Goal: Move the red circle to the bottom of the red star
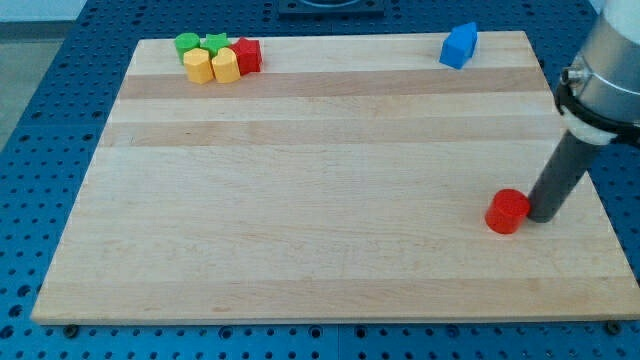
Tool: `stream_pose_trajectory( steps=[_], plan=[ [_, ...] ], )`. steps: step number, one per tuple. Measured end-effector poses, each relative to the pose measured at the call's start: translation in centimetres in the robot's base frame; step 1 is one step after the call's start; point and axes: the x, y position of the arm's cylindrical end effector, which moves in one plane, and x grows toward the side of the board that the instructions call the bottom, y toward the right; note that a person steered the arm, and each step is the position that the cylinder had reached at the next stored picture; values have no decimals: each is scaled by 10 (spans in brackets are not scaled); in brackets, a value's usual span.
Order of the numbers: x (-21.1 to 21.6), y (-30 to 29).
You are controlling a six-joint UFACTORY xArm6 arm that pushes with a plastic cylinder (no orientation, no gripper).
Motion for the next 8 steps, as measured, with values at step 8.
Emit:
stream_pose_trajectory(
  steps=[8],
  plan=[
    [-27,-91]
  ],
)
